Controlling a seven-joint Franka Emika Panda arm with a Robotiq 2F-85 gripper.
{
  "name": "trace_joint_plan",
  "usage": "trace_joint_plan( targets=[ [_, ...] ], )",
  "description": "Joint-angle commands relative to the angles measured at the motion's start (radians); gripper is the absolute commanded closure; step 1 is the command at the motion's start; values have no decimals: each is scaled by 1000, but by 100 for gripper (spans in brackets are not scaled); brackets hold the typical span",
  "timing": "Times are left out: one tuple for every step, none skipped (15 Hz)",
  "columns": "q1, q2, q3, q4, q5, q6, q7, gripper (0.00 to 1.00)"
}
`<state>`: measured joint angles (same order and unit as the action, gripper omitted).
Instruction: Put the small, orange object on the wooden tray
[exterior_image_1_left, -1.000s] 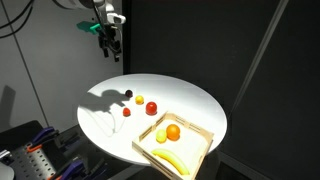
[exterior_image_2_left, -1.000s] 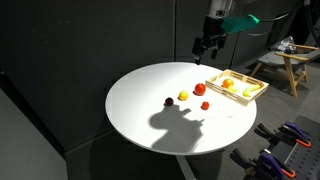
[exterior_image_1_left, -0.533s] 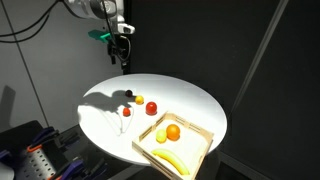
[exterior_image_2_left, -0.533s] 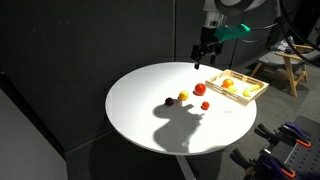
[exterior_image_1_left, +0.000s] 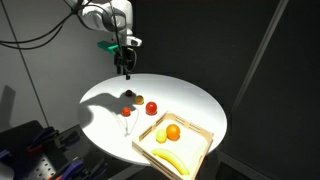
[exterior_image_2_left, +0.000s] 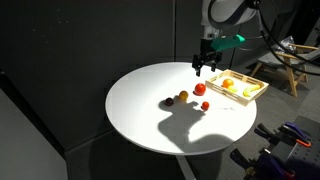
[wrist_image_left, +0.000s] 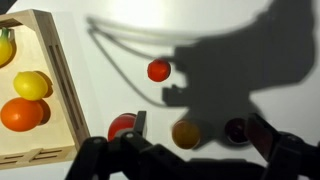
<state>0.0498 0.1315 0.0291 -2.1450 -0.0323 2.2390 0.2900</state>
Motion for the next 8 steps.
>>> trace_joint_plan(
  targets=[
    [3, 57, -17, 38, -31, -9, 31, 0],
    [4, 67, -22, 41, -37, -7, 33, 0],
    [5, 76, -26, 43, -41, -7, 34, 0],
    [6, 83, -30, 46, -45, -3, 35, 0],
    [6, 90, -33, 48, -45, 1, 31, 0],
    [6, 94, -35, 50, -43, 7, 27, 0],
    [6, 98, -36, 53, -40, 8, 24, 0],
    [7, 100, -37, 54, -41, 10, 22, 0]
  ],
)
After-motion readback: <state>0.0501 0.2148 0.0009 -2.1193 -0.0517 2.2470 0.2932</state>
